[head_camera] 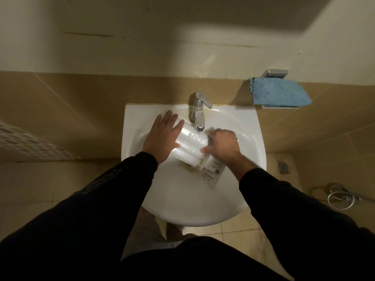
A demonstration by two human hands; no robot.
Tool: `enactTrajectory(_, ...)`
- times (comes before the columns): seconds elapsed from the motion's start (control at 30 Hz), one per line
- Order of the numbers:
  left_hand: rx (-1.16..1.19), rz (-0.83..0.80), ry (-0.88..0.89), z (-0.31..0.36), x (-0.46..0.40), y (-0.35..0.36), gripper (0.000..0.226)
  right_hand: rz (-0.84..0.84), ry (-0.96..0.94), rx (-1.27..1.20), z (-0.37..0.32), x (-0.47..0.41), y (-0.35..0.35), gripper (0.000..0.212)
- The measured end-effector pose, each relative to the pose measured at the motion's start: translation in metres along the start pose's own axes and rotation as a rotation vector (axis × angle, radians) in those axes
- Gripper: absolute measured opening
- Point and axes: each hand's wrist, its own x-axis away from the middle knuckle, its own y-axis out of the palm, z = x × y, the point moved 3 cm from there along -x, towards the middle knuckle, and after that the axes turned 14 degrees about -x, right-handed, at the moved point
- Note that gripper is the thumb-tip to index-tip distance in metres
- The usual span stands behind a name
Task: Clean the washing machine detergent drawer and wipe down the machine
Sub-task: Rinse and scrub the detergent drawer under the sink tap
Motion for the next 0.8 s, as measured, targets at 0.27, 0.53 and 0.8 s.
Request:
enactTrajectory(0.27, 0.100, 0.088, 0.075, -0.018, -0.010, -0.008, 0.088, -0.126, 0.056, -0.213, 0.004, -0.006, -0.003, 0.038)
enactTrajectory(0.53, 0.061, -0.168, 0.250, -0.008, -0.047, -0.017, 0.067, -0.124, 0.031, -0.135, 0.003, -0.006, 0.001, 0.037)
enactTrajectory(0.8, 0.061, -0.125, 0.247, -0.038, -0.055, -0.028, 0.061, -0.074, 0.133, -0.032, -0.012, -0.015, -0.010, 0.033)
